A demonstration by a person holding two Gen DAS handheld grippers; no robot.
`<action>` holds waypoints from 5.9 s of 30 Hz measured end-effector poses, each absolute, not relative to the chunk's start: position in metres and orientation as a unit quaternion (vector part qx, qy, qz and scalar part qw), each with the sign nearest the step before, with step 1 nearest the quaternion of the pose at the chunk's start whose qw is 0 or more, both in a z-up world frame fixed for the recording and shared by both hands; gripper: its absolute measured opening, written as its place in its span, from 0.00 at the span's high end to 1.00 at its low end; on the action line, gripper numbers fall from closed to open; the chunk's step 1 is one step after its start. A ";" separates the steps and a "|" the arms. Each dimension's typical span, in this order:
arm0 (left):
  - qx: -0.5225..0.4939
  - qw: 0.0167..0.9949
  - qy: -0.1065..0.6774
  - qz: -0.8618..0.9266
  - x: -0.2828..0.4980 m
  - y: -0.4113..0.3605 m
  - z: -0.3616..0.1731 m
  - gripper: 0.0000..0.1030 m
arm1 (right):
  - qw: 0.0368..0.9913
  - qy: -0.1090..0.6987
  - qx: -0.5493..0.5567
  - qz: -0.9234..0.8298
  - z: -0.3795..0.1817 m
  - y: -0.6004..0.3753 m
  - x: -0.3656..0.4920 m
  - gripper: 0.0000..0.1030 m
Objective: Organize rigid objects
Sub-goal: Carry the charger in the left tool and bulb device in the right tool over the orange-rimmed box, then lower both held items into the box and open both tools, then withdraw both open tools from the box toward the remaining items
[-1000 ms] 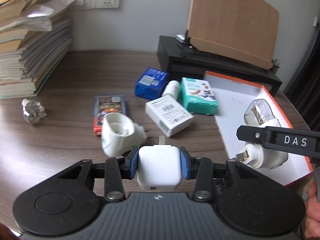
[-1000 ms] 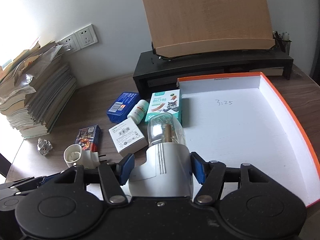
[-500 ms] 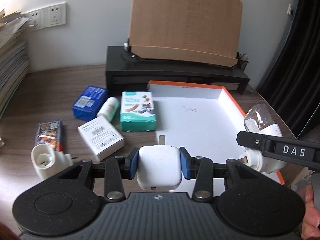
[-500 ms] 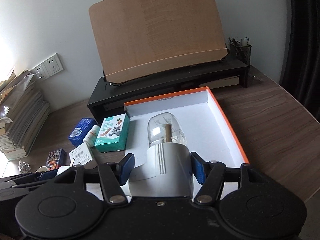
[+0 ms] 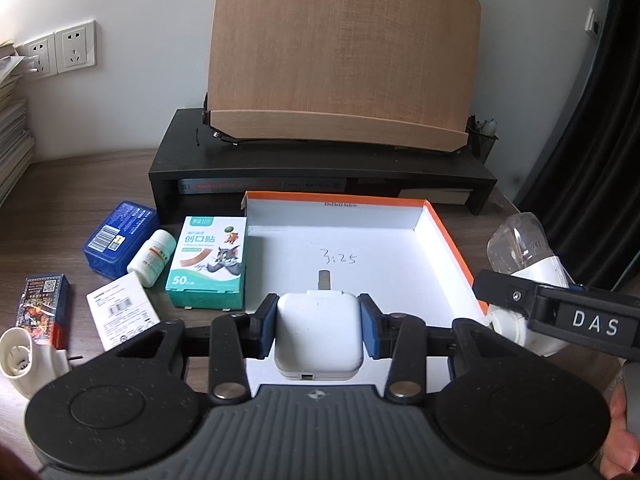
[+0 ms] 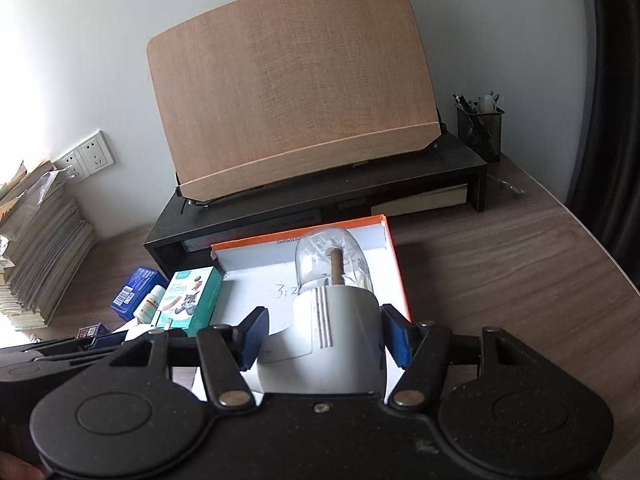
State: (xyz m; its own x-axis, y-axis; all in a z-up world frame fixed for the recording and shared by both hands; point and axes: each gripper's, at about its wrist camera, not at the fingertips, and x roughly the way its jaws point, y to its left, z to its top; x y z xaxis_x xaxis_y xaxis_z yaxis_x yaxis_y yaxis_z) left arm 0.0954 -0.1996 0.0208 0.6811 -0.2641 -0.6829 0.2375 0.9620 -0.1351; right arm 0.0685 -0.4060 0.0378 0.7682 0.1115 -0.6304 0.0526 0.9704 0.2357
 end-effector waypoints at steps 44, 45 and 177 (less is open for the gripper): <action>-0.001 0.910 0.397 -0.116 0.171 -0.235 0.012 0.59 | 0.929 0.360 0.087 0.014 0.024 -0.415 0.142 0.29; 0.000 0.910 0.398 -0.116 0.172 -0.235 0.013 0.59 | 0.929 0.360 0.087 0.014 0.024 -0.415 0.143 0.29; -0.002 0.910 0.404 -0.089 0.142 -0.231 0.022 0.07 | 0.938 0.341 0.066 -0.006 0.035 -0.416 0.097 0.19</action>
